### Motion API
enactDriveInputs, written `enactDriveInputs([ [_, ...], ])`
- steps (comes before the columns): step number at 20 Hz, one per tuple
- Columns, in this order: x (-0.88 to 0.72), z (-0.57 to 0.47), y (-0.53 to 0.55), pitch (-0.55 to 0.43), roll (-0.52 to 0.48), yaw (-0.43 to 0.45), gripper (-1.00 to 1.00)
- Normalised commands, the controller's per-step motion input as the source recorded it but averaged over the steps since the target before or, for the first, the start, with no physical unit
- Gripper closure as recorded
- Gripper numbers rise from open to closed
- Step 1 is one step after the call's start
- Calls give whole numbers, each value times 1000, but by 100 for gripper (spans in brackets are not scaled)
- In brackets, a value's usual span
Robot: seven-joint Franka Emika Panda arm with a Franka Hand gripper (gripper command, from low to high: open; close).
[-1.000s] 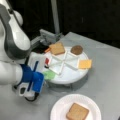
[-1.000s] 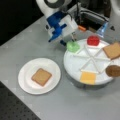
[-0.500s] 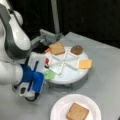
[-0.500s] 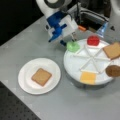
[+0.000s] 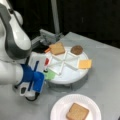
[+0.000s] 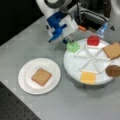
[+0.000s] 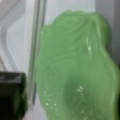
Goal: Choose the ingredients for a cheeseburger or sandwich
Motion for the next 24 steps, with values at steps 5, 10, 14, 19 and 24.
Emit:
enactDriveInputs([
  [5,284,25,-121,11,242,77,100],
  [10,277,-30,-161,37,195,67,100],
  [14,313,23,-231,77,139,12,100],
  [19,329,207,-326,170,123,-37,100],
  [24,284,360,-333,232,97,24,100],
])
